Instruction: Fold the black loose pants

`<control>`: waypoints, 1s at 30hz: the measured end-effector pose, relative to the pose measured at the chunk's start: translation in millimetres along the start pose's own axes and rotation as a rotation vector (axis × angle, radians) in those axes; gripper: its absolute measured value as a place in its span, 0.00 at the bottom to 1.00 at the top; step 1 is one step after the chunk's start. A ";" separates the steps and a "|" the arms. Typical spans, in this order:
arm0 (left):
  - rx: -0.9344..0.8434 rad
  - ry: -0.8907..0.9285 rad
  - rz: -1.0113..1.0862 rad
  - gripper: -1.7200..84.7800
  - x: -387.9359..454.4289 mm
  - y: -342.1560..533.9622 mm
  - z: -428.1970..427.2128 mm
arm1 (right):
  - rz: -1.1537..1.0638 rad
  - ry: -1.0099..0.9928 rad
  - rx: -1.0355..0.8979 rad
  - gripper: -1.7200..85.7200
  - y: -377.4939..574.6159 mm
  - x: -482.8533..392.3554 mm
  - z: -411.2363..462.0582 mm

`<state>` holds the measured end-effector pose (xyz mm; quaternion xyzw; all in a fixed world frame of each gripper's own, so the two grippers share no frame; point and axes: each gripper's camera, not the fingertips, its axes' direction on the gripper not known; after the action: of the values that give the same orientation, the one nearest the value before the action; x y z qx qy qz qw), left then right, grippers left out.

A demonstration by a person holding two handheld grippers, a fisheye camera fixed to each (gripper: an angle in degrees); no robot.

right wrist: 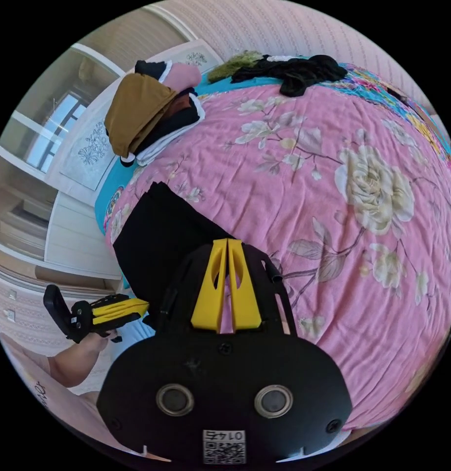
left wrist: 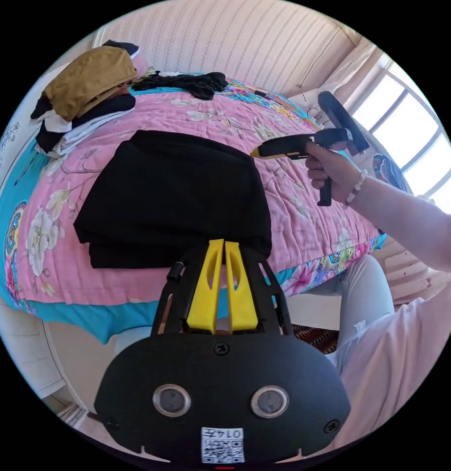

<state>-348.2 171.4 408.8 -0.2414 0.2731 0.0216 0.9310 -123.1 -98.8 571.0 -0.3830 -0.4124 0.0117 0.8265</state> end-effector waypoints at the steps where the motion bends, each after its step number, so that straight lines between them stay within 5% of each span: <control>1: 0.042 -0.011 -0.031 0.04 -8.9 -2.9 -10.1 | 0.027 -0.041 0.030 0.03 9.7 11.8 -13.2; 9: 0.185 -0.020 -0.254 0.17 -104.7 -58.4 -24.6 | 0.304 -0.377 0.028 0.14 96.4 79.9 -24.6; 16: 0.049 0.150 -0.289 0.19 -133.7 -98.3 28.1 | 0.422 -0.554 0.076 0.14 135.8 101.1 -32.9; 24: 0.108 0.314 -0.352 0.08 -145.3 -101.9 22.8 | 0.324 -0.515 0.025 0.07 149.4 93.8 -69.6; 30: 0.090 0.311 -0.248 0.08 -107.1 -106.5 14.9 | 0.034 -0.446 -0.025 0.05 156.4 60.6 -152.5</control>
<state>-413.5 94.1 521.9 -0.2319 0.3825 -0.1430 0.8829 68.6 -63.0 455.4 -0.3882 -0.5784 0.1048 0.7098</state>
